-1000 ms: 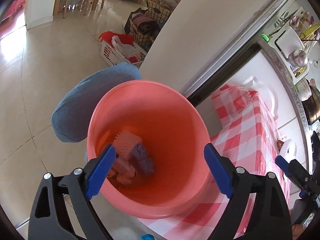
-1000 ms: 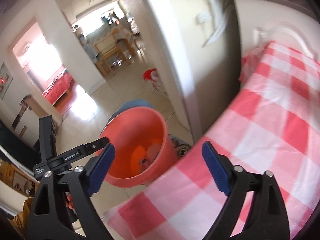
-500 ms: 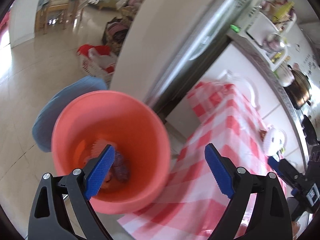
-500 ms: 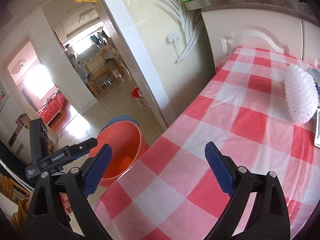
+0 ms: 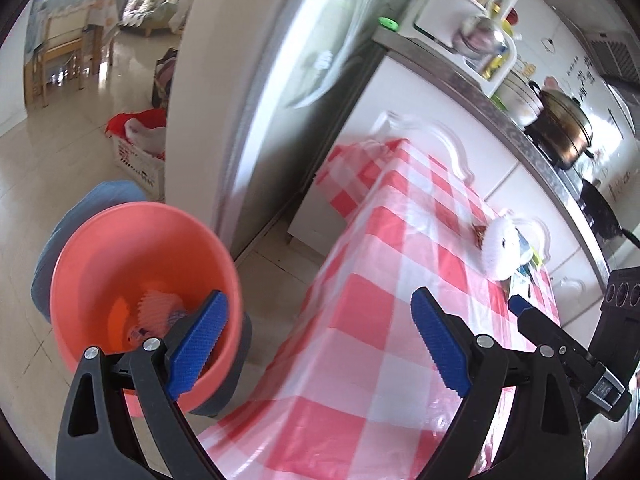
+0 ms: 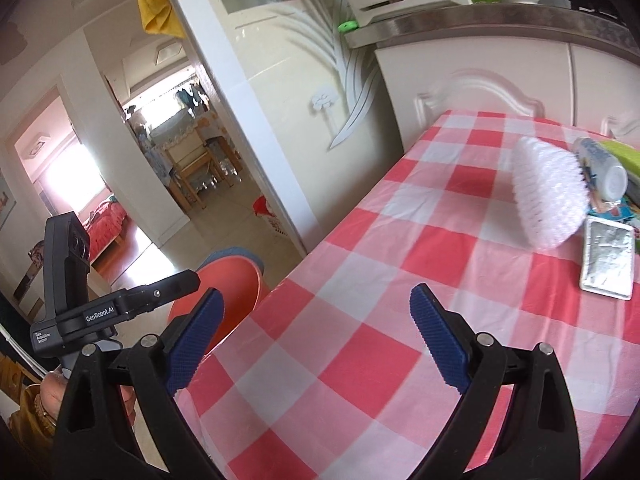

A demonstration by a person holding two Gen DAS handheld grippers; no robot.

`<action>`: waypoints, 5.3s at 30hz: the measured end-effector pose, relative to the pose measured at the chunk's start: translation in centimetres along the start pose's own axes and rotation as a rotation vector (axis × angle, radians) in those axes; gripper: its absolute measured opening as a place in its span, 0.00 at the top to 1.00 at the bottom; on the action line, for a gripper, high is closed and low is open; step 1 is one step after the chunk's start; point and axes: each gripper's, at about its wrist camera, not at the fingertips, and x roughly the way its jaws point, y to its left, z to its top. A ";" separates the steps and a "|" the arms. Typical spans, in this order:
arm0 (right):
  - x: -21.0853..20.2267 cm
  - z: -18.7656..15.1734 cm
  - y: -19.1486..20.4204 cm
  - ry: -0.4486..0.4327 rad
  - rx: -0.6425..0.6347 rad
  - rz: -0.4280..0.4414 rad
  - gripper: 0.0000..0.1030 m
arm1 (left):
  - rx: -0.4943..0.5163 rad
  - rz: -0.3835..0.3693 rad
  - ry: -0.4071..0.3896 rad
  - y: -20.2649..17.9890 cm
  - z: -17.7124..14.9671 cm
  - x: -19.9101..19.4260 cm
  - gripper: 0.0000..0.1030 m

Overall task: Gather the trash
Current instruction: 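Move both tools back toward the remaining items on the table, then grasp the white foam net sleeve with the left tool while the right tool grasps the foil packet, then carry the foam sleeve and foil packet over the orange bucket with both tools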

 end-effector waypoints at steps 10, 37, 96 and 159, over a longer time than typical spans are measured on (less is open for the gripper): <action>-3.2 0.5 -3.7 -0.070 0.065 -0.025 0.05 | 0.092 -0.020 0.025 -5.2 0.0 0.5 0.11; -12.6 -0.5 -16.7 -0.246 0.301 -0.147 0.04 | 0.289 -0.112 0.079 -18.3 -1.6 3.2 0.11; -2.1 1.5 -18.1 0.057 0.189 -0.421 0.27 | 0.257 -0.385 0.175 -24.7 4.3 22.3 0.39; -7.6 -0.2 -19.4 -0.167 0.313 -0.111 0.42 | 0.128 -0.116 0.027 -12.7 -3.6 -1.1 0.53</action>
